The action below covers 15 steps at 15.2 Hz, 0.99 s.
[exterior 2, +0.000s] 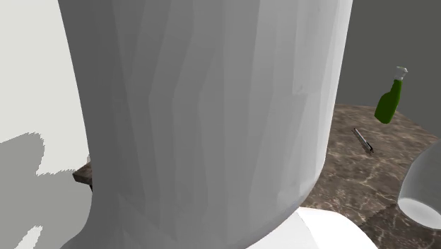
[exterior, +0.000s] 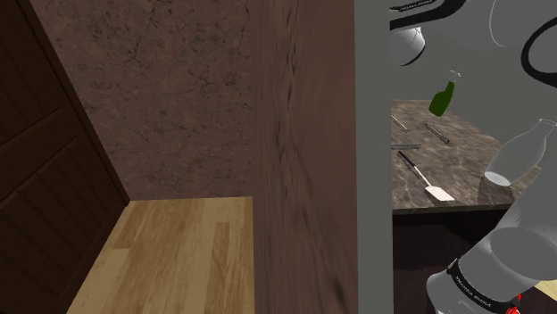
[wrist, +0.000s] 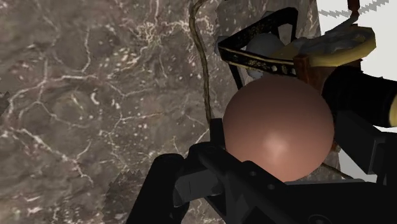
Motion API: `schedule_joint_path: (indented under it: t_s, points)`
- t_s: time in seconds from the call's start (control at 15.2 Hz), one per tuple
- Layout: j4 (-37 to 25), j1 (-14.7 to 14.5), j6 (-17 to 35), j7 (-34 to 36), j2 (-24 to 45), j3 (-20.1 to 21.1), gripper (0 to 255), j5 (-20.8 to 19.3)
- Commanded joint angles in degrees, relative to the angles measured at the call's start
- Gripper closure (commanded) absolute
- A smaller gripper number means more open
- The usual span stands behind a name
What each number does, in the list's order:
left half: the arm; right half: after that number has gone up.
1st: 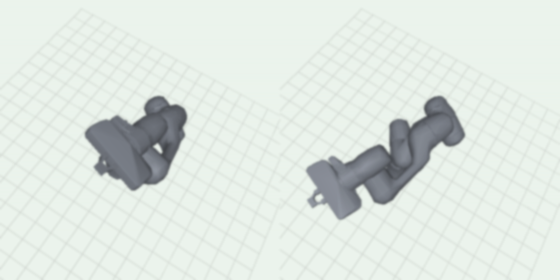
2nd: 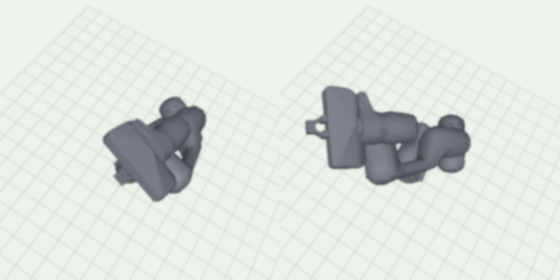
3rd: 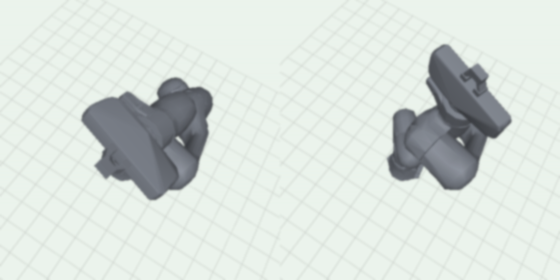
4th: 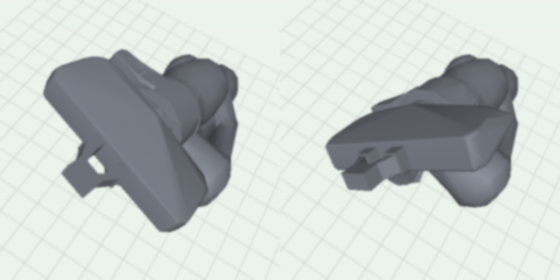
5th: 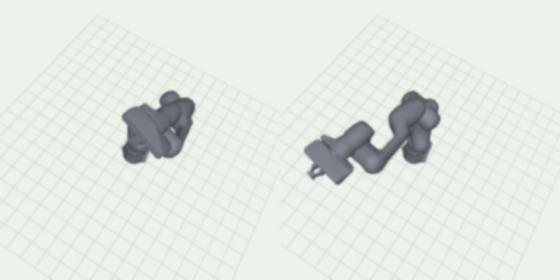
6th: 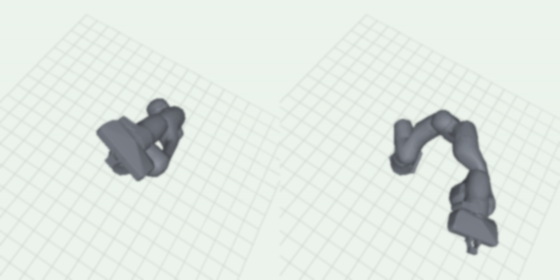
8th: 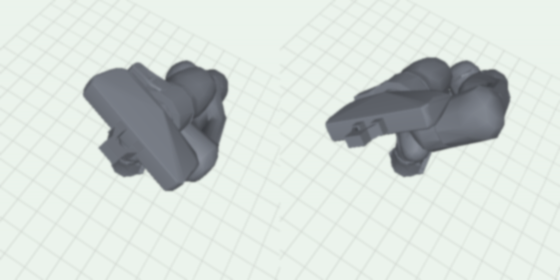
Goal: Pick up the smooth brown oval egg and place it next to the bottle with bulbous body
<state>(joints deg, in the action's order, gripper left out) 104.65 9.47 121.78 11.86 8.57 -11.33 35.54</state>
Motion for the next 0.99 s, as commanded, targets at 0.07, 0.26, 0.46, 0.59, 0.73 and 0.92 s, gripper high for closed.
schedule_joint_path:
  t_s: [0.07, 0.26, 0.46, 0.59, 0.73, 0.92]
  points:
    - [-1.46, 0.02, -1.64, 1.18, -0.49, -0.13, 255, -0.73]
    - [-3.07, 0.07, -3.42, 2.37, -0.93, -0.26, 255, -1.45]
    - [-4.81, 0.12, -5.23, 3.52, -1.28, -0.38, 255, -2.09]
    - [-6.05, 0.17, -6.47, 4.28, -1.45, -0.45, 255, -2.47]
    - [-7.36, 0.22, -7.72, 5.01, -1.57, -0.52, 255, -2.83]
    - [-9.43, 0.32, -9.65, 6.10, -1.66, -0.62, 255, -3.31]
